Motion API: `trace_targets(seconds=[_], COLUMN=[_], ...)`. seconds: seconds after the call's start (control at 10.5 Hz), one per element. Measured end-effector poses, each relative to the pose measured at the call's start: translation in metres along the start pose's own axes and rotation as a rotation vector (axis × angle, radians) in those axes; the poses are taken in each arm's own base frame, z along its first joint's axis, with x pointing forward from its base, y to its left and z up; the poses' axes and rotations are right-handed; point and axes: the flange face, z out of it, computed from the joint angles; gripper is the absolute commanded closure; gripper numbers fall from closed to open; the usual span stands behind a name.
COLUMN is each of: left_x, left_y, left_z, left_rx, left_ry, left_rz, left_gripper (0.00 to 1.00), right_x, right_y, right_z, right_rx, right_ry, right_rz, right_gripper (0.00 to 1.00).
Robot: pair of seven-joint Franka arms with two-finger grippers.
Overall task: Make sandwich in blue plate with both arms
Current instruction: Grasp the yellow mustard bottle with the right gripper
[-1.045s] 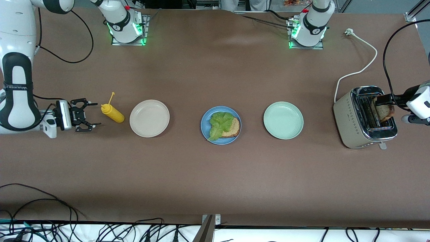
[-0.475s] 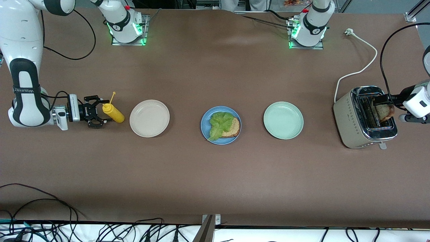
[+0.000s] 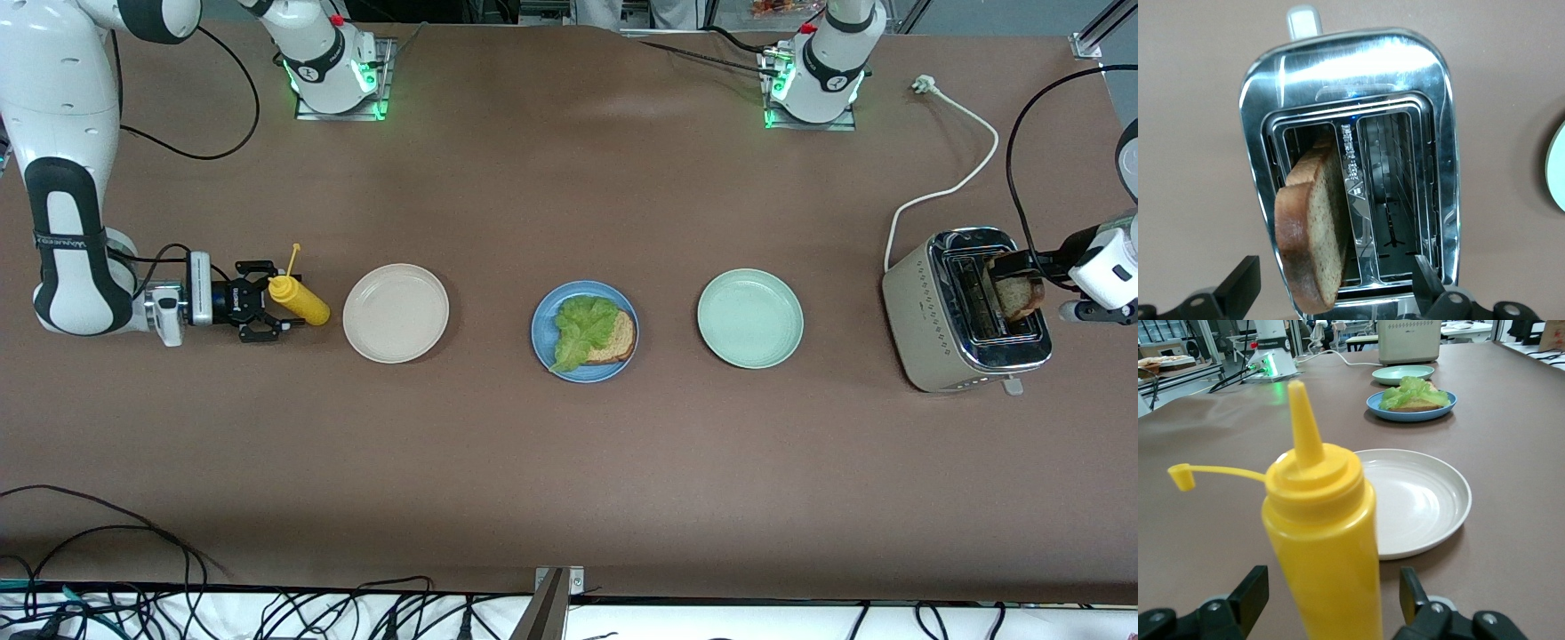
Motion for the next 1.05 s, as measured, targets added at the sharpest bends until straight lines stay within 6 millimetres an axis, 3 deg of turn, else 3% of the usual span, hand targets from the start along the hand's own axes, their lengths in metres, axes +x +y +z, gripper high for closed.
trace_targets(seconds=[0.29, 0.67, 0.86, 1.05], left_x=[-0.001, -0.002, -0.002, -0.002], left_y=[-0.003, -0.006, -0.006, -0.006], left_z=[-0.002, -0.002, -0.002, -0.002], left_rx=[0.003, 0.003, 0.003, 0.003], left_ry=[0.011, 0.012, 0.012, 0.012], left_rz=[-0.005, -0.011, -0.011, -0.011], left_gripper=[0.0, 0.0, 0.0, 0.0], right_x=[0.001, 0.009, 0.032, 0.074], right_y=[0.002, 0.008, 0.019, 0.036], right_z=[0.001, 0.004, 0.008, 0.005], right_rx=[-0.019, -0.01, 0.009, 0.041], right_ry=[0.013, 0.009, -0.012, -0.079], right_rz=[0.002, 0.158, 0.255, 0.332], right_gripper=[0.89, 0.92, 0.92, 0.92])
